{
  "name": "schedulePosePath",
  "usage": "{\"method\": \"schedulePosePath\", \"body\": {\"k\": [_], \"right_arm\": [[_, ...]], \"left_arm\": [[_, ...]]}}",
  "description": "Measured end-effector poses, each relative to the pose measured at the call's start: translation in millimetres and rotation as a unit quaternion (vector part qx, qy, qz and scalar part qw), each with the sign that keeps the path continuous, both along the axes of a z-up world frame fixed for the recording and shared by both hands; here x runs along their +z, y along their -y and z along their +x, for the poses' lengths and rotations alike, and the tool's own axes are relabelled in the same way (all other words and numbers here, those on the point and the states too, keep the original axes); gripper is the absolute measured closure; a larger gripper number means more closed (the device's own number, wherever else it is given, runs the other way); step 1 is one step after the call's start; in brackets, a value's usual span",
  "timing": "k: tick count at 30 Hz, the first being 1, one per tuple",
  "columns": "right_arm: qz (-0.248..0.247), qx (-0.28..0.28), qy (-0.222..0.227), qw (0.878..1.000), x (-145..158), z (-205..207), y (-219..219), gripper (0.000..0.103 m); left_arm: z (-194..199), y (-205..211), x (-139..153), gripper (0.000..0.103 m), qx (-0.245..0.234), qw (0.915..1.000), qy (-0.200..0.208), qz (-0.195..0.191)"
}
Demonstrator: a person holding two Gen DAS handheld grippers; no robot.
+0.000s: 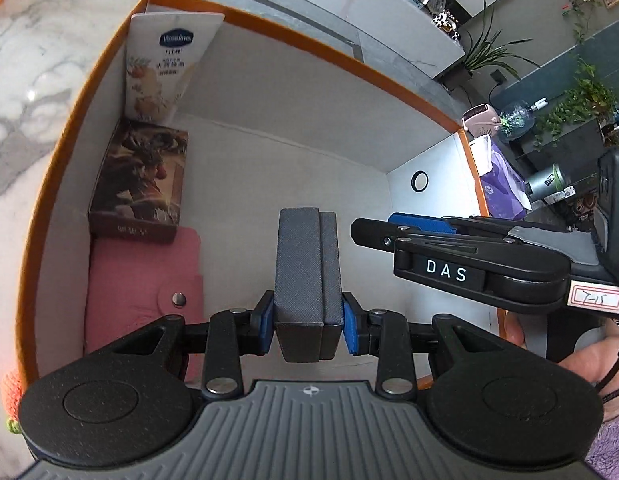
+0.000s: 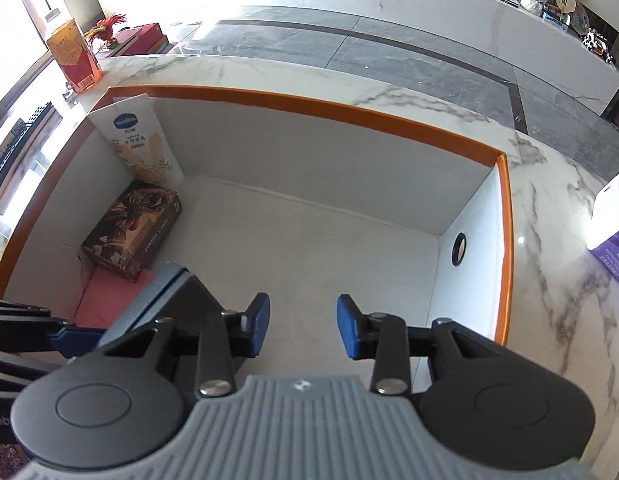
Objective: Organize objects
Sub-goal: 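Lower the dark grey box into the box with the left gripper and open it, then withdraw both tools from the orange box toward the items in front of it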
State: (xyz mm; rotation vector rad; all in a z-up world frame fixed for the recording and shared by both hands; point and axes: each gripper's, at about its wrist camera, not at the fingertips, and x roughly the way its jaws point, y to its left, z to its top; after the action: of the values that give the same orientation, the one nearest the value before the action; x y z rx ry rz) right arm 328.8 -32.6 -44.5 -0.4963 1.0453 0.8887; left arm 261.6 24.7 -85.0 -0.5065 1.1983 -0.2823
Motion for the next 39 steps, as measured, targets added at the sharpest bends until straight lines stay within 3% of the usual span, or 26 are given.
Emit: {"method": "schedulePosePath", "body": {"k": [4,8,14,15,18,26,30,34,39], "right_arm": [[0.009,0.003,-0.009,1.0,0,-4,0,0.061],[0.011,0.007,-0.012,1.0,0,-7,1,0.06],[0.018,0.014,-0.023,0.999,-2,-12,-2,0.059],[0.019,0.014,-0.025,0.999,-2,-13,-3,0.059],[0.016,0.016,-0.025,0.999,-4,-15,-5,0.059],[0.007,0.009,-0.047,0.999,-8,-13,-3,0.06],[0.004,0.004,-0.057,0.998,-12,-12,-1,0.061],[0.005,-0.005,-0.07,0.998,-15,-9,1,0.061],[0.012,-0.023,-0.124,0.992,-22,-6,5,0.06]], "left_arm": [[1,0,-6,0.064,-0.012,0.9997,-0.023,0.001],[-5,5,5,0.057,-0.035,0.9971,-0.01,0.067],[-15,0,22,0.052,-0.04,0.994,0.009,0.101],[-17,-2,24,0.053,-0.042,0.9931,0.015,0.108],[-18,0,29,0.069,-0.057,0.9899,0.028,0.127],[-3,3,8,0.075,-0.048,0.9915,-0.004,0.121],[1,4,-3,0.084,-0.051,0.9933,-0.029,0.1],[0,0,-1,0.084,-0.043,0.9944,-0.023,0.093],[-12,-15,24,0.084,-0.027,0.9935,0.024,0.108]]}}
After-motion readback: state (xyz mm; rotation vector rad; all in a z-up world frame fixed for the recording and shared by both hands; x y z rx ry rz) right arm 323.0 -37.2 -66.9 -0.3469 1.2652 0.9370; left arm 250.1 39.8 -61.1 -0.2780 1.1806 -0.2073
